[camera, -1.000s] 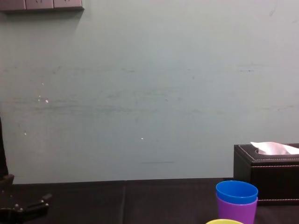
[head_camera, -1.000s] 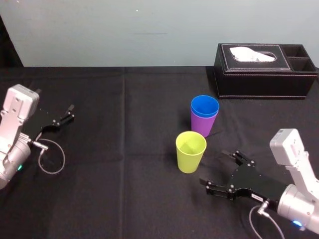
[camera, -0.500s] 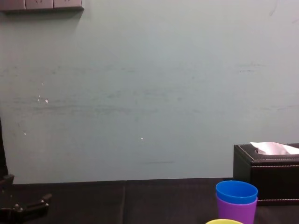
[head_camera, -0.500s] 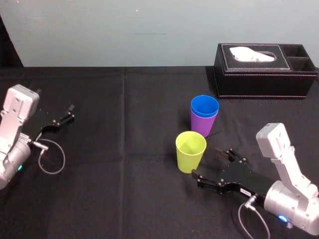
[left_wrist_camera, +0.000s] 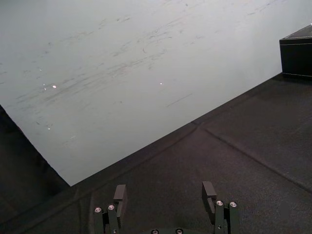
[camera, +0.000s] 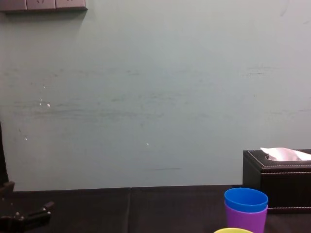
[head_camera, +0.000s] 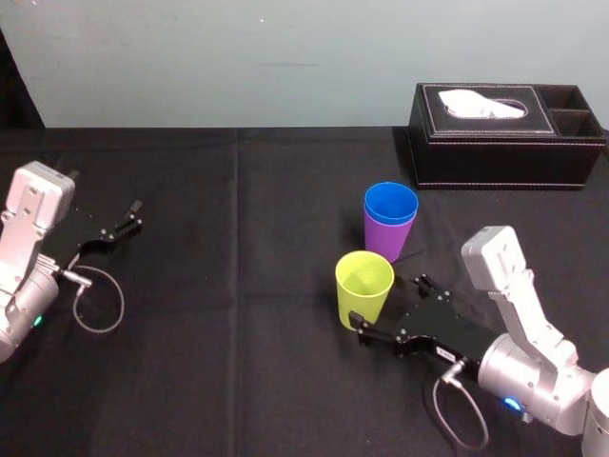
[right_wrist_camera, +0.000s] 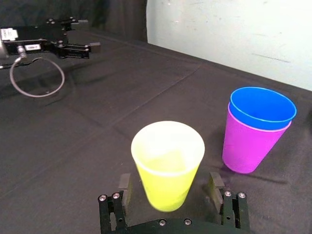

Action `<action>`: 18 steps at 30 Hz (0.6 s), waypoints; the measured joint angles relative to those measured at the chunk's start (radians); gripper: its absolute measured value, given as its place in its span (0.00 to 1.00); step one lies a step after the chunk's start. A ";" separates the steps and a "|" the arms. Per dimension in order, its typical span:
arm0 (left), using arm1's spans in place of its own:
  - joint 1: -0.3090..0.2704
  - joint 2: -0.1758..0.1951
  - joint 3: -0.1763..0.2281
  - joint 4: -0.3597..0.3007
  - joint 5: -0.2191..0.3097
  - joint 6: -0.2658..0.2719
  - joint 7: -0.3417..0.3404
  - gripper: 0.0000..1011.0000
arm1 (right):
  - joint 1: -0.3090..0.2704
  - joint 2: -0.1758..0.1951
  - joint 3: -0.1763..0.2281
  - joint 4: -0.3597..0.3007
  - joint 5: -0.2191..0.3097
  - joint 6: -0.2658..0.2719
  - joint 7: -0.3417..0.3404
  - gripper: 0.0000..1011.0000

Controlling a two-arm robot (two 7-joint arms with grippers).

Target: Stack the three plastic cups sequentially using one hand.

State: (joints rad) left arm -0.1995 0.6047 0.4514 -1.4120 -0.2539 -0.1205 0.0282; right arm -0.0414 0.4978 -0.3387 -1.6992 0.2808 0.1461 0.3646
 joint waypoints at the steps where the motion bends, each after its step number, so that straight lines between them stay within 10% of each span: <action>1: 0.000 0.000 0.000 0.000 0.000 0.000 0.000 1.00 | 0.004 -0.004 -0.002 0.004 -0.003 0.000 -0.002 0.99; 18: 0.000 0.000 0.000 0.000 0.000 0.000 0.000 1.00 | 0.055 -0.081 -0.014 0.073 -0.042 -0.010 -0.026 0.99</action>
State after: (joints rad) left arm -0.1995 0.6047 0.4514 -1.4120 -0.2539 -0.1205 0.0283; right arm 0.0140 0.4168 -0.3530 -1.6259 0.2392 0.1361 0.3389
